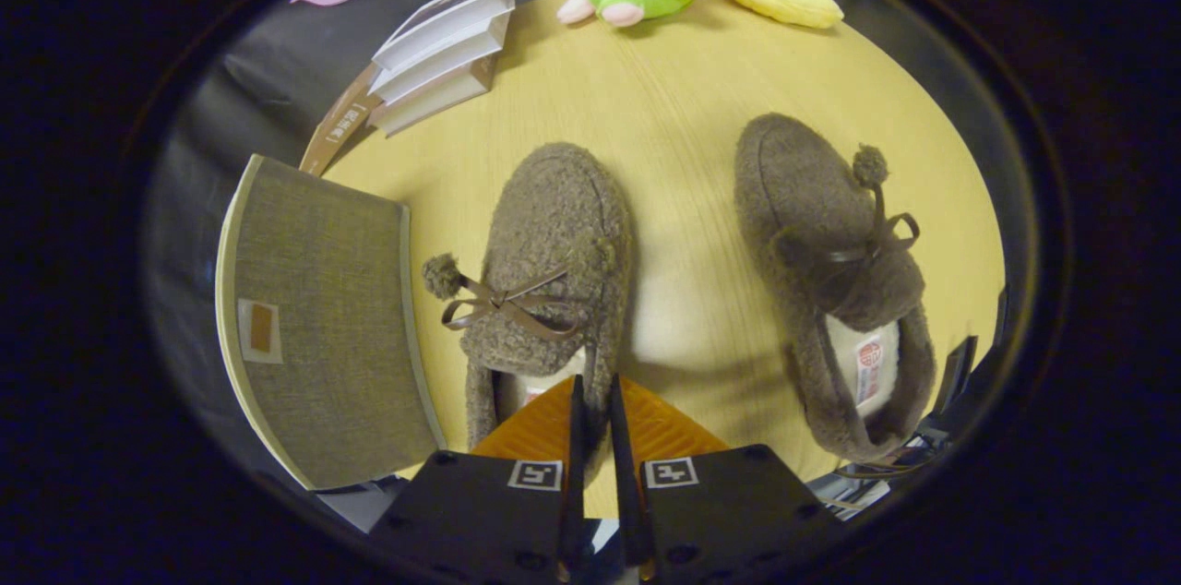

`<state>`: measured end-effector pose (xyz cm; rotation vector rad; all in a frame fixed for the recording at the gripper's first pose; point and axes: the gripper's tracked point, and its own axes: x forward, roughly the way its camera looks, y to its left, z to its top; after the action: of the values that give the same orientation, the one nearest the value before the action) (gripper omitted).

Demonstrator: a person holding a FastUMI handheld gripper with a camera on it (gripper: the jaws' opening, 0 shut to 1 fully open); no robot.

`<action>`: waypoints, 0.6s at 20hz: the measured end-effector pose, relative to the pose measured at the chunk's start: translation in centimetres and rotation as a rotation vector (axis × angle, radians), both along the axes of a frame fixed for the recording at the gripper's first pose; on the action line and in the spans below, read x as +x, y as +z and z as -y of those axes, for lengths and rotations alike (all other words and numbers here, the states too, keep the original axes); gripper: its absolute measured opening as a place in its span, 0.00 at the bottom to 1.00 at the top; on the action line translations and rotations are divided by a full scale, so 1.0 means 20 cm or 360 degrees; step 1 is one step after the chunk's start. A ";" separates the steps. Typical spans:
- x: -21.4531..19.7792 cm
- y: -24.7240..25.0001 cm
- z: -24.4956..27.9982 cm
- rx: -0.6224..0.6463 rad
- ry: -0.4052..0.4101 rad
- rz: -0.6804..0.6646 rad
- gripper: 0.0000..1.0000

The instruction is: Open the storage box then place both shoes into the box .Put the left shoe in first, then the right shoe, with the right side of both shoes facing outward in a uniform manner.

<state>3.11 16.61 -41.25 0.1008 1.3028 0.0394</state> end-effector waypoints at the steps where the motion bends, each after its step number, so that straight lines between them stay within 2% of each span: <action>1: -0.02 -0.03 -0.01 0.0014 -0.0018 -0.0004 0.13; 2: -0.02 -0.02 -0.01 0.0017 -0.0023 -0.0004 0.08; 5: -0.03 -0.01 -0.01 0.0075 -0.0123 -0.0010 0.04; 9: -0.03 0.04 -0.06 0.0274 -0.0255 -0.0030 0.03; 12: -0.05 0.08 -0.06 0.0326 -0.0276 -0.0026 0.03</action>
<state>2.04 17.83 -39.56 0.3891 1.2997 0.0238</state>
